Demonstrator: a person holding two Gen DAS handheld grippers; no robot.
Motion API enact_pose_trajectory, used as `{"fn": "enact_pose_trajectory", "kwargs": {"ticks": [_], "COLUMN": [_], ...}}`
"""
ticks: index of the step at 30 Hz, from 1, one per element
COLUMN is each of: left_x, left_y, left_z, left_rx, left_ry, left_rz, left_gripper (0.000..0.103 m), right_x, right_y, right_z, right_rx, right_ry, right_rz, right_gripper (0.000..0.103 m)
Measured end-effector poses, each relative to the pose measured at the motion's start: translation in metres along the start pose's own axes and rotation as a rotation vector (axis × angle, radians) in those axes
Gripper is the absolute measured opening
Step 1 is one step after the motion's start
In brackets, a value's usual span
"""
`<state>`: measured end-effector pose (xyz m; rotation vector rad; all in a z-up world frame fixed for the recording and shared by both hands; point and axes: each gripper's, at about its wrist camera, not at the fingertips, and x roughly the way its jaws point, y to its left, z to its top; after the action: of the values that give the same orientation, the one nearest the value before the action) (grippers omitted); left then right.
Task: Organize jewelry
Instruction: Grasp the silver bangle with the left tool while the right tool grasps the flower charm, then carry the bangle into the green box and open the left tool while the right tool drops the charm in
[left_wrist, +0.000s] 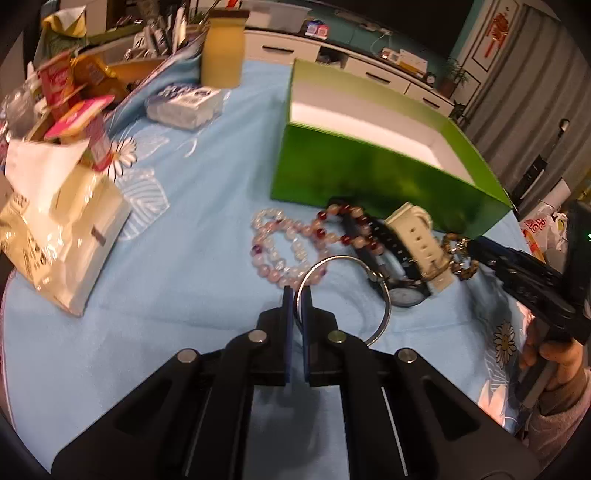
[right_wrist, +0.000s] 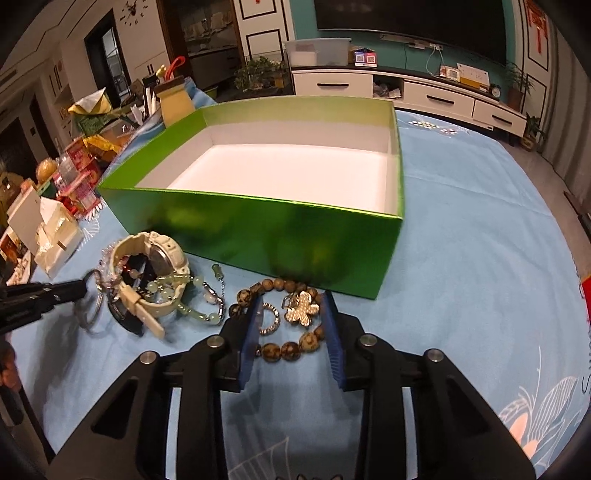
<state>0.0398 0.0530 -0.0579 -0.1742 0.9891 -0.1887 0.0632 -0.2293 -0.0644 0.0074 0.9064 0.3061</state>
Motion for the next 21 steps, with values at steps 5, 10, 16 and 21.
{"fn": "enact_pose_trajectory", "kwargs": {"ticks": [5, 10, 16, 21], "left_x": [-0.012, -0.021, -0.037, -0.042], "left_y": [-0.003, -0.004, -0.012, -0.024], "left_z": [0.001, 0.002, 0.012, 0.034], "left_rx": [0.004, -0.003, 0.010, 0.028], "left_ry": [-0.020, -0.030, -0.069, -0.110], "left_rz": [-0.016, -0.026, -0.059, -0.088], "left_gripper": [0.004, 0.004, 0.004, 0.004], "right_x": [0.009, 0.004, -0.038, -0.072], "right_y": [-0.001, 0.000, -0.005, -0.005], "right_z": [0.001, -0.003, -0.001, 0.012], "right_rx": [-0.026, -0.054, -0.004, -0.017], "right_ry": [0.004, -0.022, -0.109, -0.195], "right_rz": [-0.032, -0.035, 0.051, 0.085], "right_gripper": [0.024, 0.021, 0.021, 0.021]}}
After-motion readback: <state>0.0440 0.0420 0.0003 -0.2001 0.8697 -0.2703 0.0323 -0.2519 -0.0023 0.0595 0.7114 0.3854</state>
